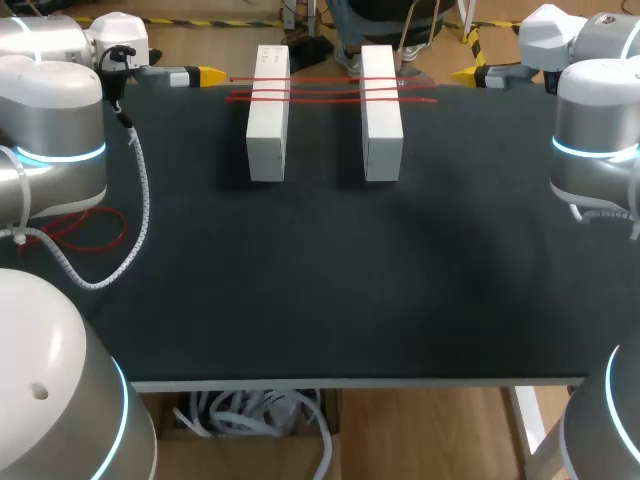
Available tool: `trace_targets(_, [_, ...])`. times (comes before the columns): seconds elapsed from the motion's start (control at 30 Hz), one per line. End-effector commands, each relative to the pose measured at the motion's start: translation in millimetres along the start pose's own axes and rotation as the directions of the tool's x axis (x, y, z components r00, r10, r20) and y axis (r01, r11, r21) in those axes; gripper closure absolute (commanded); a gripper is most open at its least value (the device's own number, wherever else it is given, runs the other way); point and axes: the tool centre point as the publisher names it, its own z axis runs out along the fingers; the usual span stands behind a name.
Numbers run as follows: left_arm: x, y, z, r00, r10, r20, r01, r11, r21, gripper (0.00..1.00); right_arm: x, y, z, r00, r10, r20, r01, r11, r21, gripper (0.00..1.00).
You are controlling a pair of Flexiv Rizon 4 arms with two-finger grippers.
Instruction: Grab the tape and strap the tape.
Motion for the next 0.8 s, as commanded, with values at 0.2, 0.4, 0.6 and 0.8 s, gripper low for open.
trace_targets(0.2, [0.0, 1.3, 0.2, 1.0, 0.001, 0.001, -0.001, 1.0, 0.005, 0.0, -0.4, -0.3, -0.5, 1.0, 0.0, -0.001, 0.0, 1.0, -0.001, 0.0])
trace_targets(0.4, [0.0, 1.3, 0.2, 1.0, 0.001, 0.001, -0.001, 1.0, 0.005, 0.0, -0.4, -0.3, -0.5, 1.0, 0.0, -0.001, 0.0, 1.0, -0.001, 0.0])
trace_targets(0.6, [-1.6, 2.9, 2.3, 0.995, 0.045, -0.092, -0.043, 0.999, 0.02, 0.0, -0.4, -0.3, -0.5, 1.0, 0.0, -0.001, 0.0, 1.0, -0.001, 0.0])
trace_targets(0.8, [-2.3, 7.3, 11.4, 0.957, 0.128, -0.259, -0.116, 0.991, 0.062, 0.0, -0.4, -0.3, -0.5, 1.0, 0.0, -0.001, 0.0, 1.0, -0.001, 0.0])
